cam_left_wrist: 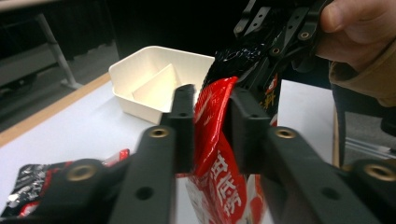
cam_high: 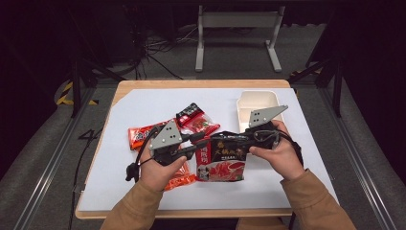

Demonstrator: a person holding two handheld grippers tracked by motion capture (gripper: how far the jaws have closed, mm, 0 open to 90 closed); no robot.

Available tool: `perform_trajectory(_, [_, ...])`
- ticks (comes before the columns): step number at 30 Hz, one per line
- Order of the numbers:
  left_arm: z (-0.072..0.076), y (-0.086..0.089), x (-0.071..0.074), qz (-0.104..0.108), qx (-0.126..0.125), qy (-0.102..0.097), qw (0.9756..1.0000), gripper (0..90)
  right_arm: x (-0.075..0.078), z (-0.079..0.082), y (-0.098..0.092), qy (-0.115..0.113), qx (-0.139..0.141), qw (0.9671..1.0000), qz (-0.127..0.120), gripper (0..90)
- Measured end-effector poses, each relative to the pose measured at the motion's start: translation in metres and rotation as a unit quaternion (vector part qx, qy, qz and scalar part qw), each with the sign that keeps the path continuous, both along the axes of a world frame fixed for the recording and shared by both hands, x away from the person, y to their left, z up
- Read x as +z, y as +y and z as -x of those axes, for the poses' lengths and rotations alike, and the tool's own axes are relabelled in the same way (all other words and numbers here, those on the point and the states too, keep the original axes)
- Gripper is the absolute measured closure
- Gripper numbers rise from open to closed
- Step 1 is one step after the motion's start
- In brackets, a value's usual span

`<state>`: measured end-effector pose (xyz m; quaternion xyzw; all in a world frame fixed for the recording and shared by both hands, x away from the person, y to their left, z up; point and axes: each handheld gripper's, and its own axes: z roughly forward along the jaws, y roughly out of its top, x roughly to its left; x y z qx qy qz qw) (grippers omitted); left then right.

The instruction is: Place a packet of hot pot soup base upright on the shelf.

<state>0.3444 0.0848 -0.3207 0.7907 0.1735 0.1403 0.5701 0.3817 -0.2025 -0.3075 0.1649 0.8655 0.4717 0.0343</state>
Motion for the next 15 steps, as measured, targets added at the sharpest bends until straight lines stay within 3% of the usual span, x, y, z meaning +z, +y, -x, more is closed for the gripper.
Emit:
perform_trajectory(3, [-0.003, 0.004, 0.000, 0.023, -0.002, 0.019, 0.9995, 59.0, 0.004, -0.001, -0.002, -0.002, -0.003, 1.0000, -0.002, 81.8])
perform_trajectory(6, [-0.005, 0.009, 0.001, 0.034, -0.001, 0.026, 0.9991, 50.3, 0.007, -0.002, -0.003, -0.006, -0.004, 1.0000, 0.003, 81.8])
perform_trajectory(7, [-0.006, 0.011, 0.002, 0.036, -0.003, 0.036, 0.9987, 47.0, 0.009, -0.002, -0.003, -0.009, -0.005, 0.9999, 0.006, 81.8])
perform_trajectory(9, [-0.008, 0.014, 0.002, 0.034, -0.001, 0.043, 0.9985, 39.5, 0.011, -0.004, -0.004, -0.012, -0.008, 0.9999, 0.008, 81.7])
perform_trajectory(15, [-0.010, 0.021, 0.003, 0.026, 0.017, 0.052, 0.9982, 28.7, 0.024, -0.008, -0.009, -0.018, -0.019, 0.9997, -0.001, 81.7])
